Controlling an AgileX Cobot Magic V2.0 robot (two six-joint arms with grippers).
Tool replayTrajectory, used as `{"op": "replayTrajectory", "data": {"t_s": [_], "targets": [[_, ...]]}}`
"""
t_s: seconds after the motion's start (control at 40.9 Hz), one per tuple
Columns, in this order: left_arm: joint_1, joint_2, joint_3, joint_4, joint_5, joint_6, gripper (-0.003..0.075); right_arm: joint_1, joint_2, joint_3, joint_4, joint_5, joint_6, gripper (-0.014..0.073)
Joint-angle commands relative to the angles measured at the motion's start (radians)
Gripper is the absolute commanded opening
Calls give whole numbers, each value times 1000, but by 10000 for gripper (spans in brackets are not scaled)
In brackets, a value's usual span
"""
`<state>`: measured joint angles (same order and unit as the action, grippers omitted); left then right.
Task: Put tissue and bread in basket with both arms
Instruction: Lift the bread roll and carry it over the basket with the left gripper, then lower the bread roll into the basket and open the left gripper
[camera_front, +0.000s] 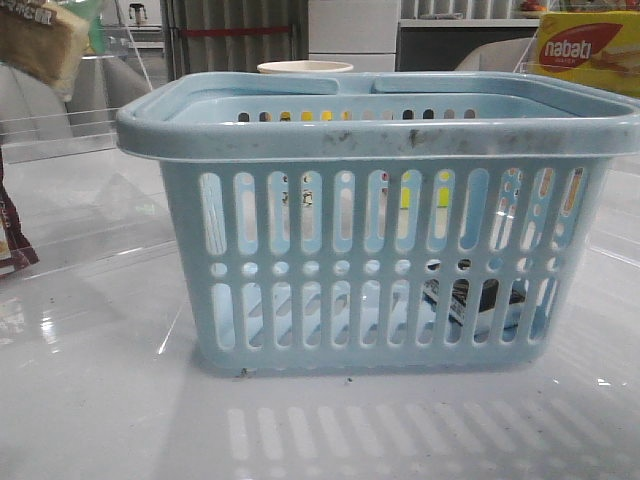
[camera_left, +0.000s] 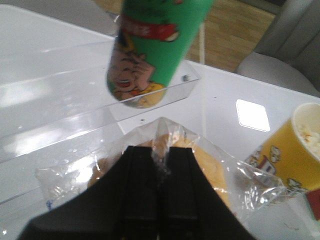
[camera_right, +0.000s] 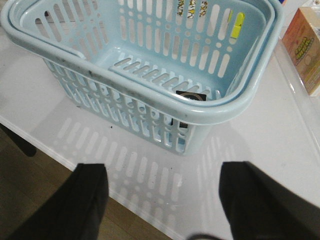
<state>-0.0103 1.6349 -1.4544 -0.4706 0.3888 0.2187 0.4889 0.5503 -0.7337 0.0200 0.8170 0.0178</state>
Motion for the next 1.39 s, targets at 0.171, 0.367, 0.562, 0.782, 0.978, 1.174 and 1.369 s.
{"op": "replayTrajectory", "data": {"t_s": [0.171, 0.367, 0.562, 0.782, 0.978, 1.174, 1.369], "targets": [[-190, -174, -31, -18, -7, 156, 92, 1, 3, -27, -3, -67, -9, 570], [-401, -188, -31, -18, 71, 293, 92, 1, 3, -27, -3, -67, -9, 570], [-529, -162, -29, -14, 128, 357, 92, 1, 3, -27, -3, -67, -9, 570], [-569, -94, -29, -12, 144, 357, 92, 1, 3, -27, -3, -66, -9, 570], [-571, -17, -29, -23, 152, 357, 92, 1, 3, -27, -3, -66, -9, 570], [-571, 36, -29, -23, 152, 357, 202, 1, 3, -27, -3, -66, -9, 570], [-571, 36, -29, -23, 154, 355, 494, 1, 3, -27, -3, -66, -9, 570]]}}
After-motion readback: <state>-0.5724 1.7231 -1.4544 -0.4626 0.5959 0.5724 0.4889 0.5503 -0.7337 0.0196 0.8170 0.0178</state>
